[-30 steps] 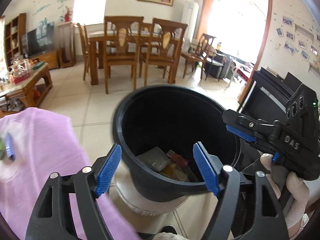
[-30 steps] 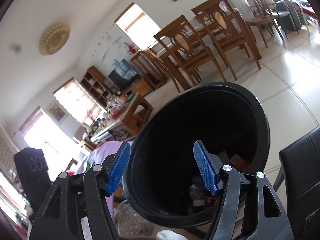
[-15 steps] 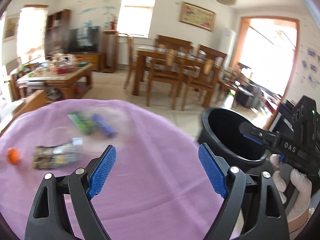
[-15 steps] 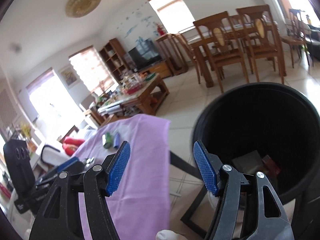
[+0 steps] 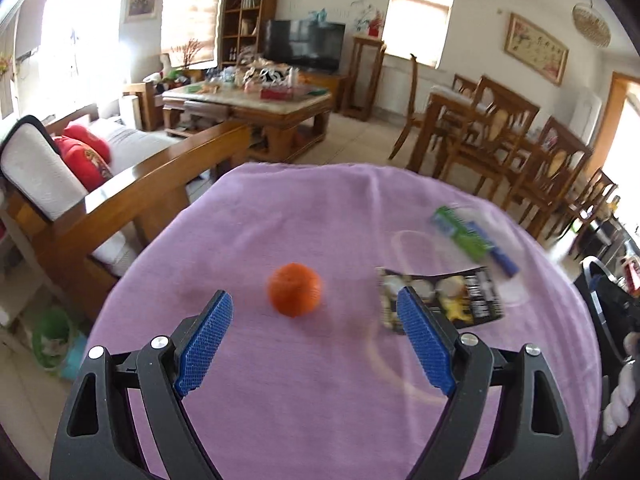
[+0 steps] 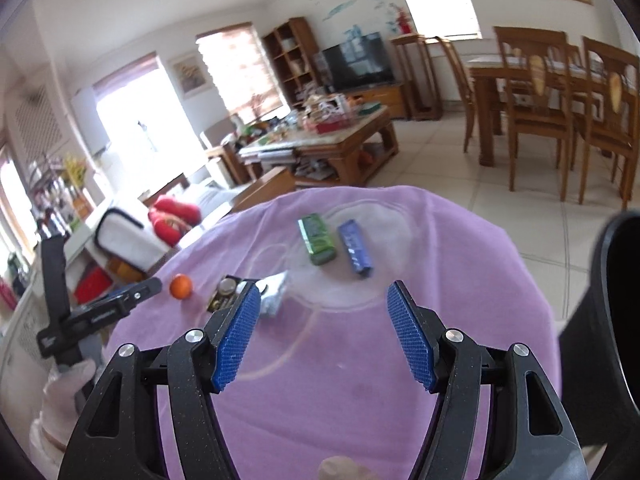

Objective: Collect trash
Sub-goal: 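Grasp the orange with the left tool while the right grasps the green Doublemint pack, then carry the orange and Doublemint pack over the bin and release both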

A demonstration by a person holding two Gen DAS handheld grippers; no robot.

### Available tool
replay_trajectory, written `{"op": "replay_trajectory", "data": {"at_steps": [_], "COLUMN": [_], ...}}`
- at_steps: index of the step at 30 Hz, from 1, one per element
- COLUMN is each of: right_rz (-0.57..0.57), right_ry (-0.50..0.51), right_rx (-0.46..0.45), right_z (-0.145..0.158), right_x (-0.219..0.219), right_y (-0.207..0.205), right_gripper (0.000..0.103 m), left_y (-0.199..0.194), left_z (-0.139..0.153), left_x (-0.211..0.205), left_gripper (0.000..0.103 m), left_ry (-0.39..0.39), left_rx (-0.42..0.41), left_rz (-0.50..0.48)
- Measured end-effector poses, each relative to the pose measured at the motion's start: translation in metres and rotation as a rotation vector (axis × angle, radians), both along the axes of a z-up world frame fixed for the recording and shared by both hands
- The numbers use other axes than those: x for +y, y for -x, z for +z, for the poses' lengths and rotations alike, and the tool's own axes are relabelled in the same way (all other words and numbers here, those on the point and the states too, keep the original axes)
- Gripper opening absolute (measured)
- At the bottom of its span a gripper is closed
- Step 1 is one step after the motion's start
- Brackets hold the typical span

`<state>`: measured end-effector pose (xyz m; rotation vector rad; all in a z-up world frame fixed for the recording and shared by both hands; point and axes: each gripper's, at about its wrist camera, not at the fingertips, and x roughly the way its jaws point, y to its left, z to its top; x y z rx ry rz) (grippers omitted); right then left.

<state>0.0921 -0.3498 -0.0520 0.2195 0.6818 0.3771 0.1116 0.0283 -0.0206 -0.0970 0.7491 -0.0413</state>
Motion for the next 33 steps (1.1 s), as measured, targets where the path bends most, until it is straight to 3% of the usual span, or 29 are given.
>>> {"op": "replay_trajectory", "data": {"at_steps": [4,9,14,17,19,20,22,27,33], "right_rz": [0.039,0.090,0.102,0.102,0.103,0.108,0.108,0.099,0.106], "right_ry": [0.056,0.116,0.211,0.309,0.351,0.358,0.396,0.356,0.163], "right_rx": [0.021,0.039,0.088,0.133,0.174,0.196,0.184,0.196,0.161], "right_z": [-0.005,-0.012,-0.034,-0.054,-0.066,-0.071,-0.070,-0.074,-0.048], "right_x": [0.033,0.071,0.100,0.116,0.123,0.125,0.133,0.135,0.106], "right_y": [-0.036,-0.087,-0.134,-0.158,-0.167,-0.171,-0.170,-0.164,-0.122], "right_gripper": [0.066,0.066,0.065,0.056,0.045,0.036,0.031,0.031,0.031], "left_y": [-0.026,-0.028,-0.028,-0.025,-0.026,-0.026,-0.027,-0.029,-0.025], "left_z": [-0.014,-0.028,-0.037,-0.033,-0.032,-0.032,-0.032,-0.031,-0.027], "left_x": [0.011,0.018,0.018,0.024,0.025,0.024,0.021,0.018,0.015], "left_gripper": [0.084,0.083,0.071,0.061,0.036,0.036,0.036,0.036,0.036], "left_ry": [-0.011,-0.005,-0.024,0.009,0.023,0.017,0.001,0.026,0.027], "left_rx": [0.083,0.117,0.126,0.116,0.110,0.111,0.111,0.109,0.075], "left_rz": [-0.005,-0.011,-0.011,-0.007,-0.017,-0.017,-0.017,-0.017,-0.038]}}
